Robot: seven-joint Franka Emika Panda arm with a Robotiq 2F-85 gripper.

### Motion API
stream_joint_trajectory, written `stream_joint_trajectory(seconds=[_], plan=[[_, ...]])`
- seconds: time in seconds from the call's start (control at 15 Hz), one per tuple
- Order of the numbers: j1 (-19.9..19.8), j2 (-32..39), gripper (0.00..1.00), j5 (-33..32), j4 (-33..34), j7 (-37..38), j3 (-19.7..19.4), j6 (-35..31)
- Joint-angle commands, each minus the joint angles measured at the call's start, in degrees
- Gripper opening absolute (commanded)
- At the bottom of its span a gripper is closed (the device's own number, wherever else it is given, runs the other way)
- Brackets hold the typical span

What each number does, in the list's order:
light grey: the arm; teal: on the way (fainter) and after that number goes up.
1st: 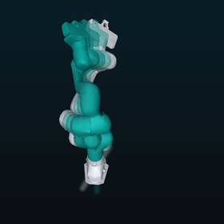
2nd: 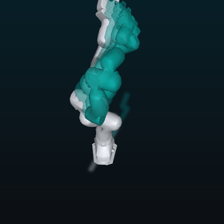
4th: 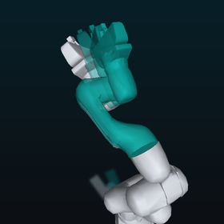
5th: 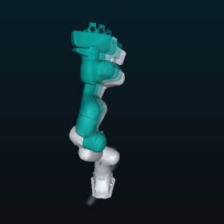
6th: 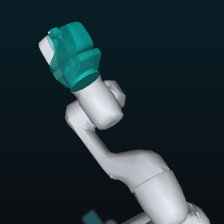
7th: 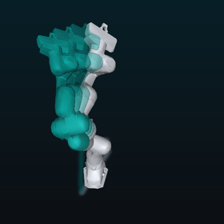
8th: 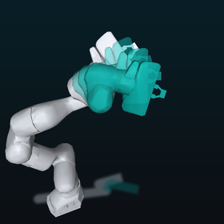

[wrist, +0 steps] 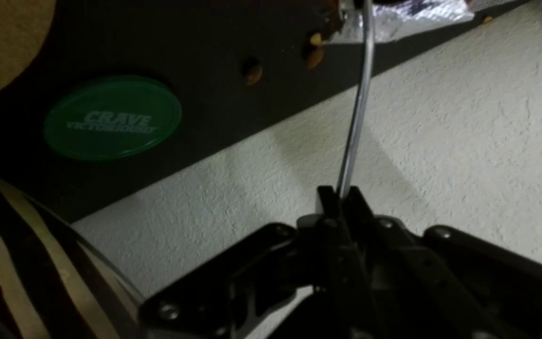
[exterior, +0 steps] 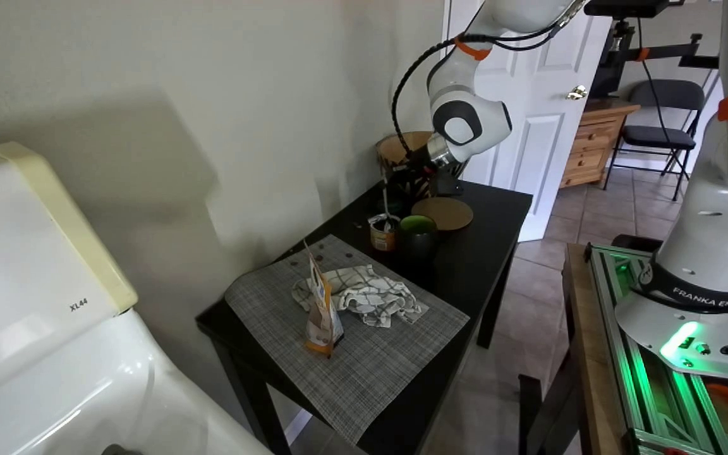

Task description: Use the spoon to transfer a spoonful of contents from the can to the cup

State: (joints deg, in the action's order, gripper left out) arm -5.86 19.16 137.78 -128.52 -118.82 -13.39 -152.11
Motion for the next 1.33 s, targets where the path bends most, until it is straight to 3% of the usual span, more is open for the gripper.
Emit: stream_joint_trajectory(seconds=[0.0, 0.73, 1.27], plan=[[0.6, 4.8, 0.02, -3.7, 1.4, 5.5, -0.2, 2.7], [-0.9, 7.2, 0.02, -10.0, 1.7, 15.3, -1.1, 12.3], [-2.8, 7.4, 0.02, -12.5, 1.2, 16.3, -2.1, 19.5]])
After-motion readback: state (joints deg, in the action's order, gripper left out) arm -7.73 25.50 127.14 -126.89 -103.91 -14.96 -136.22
